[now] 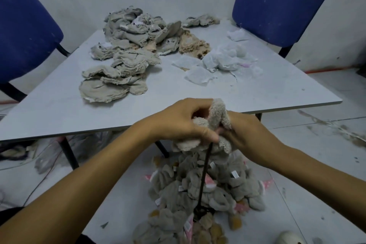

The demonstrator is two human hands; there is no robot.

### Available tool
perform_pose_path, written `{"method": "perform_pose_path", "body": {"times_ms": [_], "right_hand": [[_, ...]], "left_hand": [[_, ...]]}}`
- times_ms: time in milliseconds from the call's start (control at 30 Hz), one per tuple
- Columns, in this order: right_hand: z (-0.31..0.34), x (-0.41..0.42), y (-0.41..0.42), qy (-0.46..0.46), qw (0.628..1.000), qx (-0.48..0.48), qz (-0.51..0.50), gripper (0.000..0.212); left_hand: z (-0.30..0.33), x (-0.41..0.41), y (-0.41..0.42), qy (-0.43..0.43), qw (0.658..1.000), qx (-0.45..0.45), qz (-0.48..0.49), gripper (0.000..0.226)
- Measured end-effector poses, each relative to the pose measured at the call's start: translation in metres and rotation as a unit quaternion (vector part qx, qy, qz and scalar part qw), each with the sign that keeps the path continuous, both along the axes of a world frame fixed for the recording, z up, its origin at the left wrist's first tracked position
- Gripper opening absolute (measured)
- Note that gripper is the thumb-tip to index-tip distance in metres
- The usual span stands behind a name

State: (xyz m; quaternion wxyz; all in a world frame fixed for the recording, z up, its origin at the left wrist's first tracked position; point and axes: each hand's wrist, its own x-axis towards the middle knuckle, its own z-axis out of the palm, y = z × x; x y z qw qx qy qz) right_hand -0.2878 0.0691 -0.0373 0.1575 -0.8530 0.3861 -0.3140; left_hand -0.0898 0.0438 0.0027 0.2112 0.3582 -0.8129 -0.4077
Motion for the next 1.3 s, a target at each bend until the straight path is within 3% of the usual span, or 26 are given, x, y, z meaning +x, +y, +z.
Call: {"method": "perform_pose_path", "body": {"times_ms": [67, 167, 333, 467, 567, 667, 767, 833, 900, 1033, 1100, 1200, 1300], "right_hand": [[0.0, -0.002, -0.003, 0.017, 1.0, 0.009, 0.014, 0.04], [-0.009, -0.003, -0.004, 0.052, 0.998, 0.015, 0.016, 0.026], [-0.018, 0.002, 0.0, 0.05, 0.998, 0.005, 0.028, 0.023], [-0.014, 0.003, 0.003, -0.095, 0.994, 0.046, 0.026, 0.037], [-0.002, 0.004, 0.006, -0.263, 0.963, 0.021, -0.045, 0.031], [0.025, 0.009, 0.007, -0.272, 0.957, -0.072, -0.064, 0.028], [0.039, 0.009, 0.007, -0.186, 0.976, -0.108, -0.042, 0.025], [0.034, 0.01, 0.006, -0.123, 0.99, -0.06, -0.022, 0.03], [0.023, 0.011, 0.004, -0.1, 0.995, 0.006, -0.024, 0.03], [0.009, 0.008, 0.0, -0.133, 0.985, 0.113, 0.012, 0.036], [0.007, 0.003, -0.001, -0.184, 0.971, 0.153, 0.015, 0.039], [0.006, -0.003, 0.0, -0.249, 0.961, 0.122, -0.002, 0.028], [0.009, -0.005, 0.0, -0.25, 0.964, 0.088, -0.014, 0.016]], "left_hand": [[0.004, -0.002, 0.004, 0.073, 0.997, 0.003, 0.012, 0.028], [0.006, -0.008, 0.009, 0.139, 0.989, -0.035, 0.038, 0.028], [0.005, -0.01, 0.012, 0.165, 0.985, -0.031, 0.039, 0.024], [0.0, -0.016, 0.014, 0.205, 0.976, -0.055, 0.037, 0.011], [0.003, -0.017, 0.011, 0.323, 0.946, -0.007, 0.032, 0.005], [0.015, -0.007, 0.005, 0.384, 0.921, 0.052, 0.03, 0.005], [0.022, 0.01, -0.003, 0.238, 0.97, 0.047, -0.004, 0.02], [0.027, 0.02, -0.008, 0.084, 0.995, 0.033, -0.033, 0.025], [0.028, 0.022, -0.008, -0.003, 0.998, 0.041, -0.049, 0.031], [0.024, 0.014, -0.005, -0.021, 0.999, -0.003, -0.028, 0.025], [0.021, 0.014, -0.008, -0.071, 0.997, -0.022, -0.023, 0.019], [0.017, 0.013, -0.008, -0.144, 0.987, -0.068, -0.012, 0.027], [0.015, 0.008, -0.005, -0.135, 0.987, -0.087, -0.013, 0.026]]}}
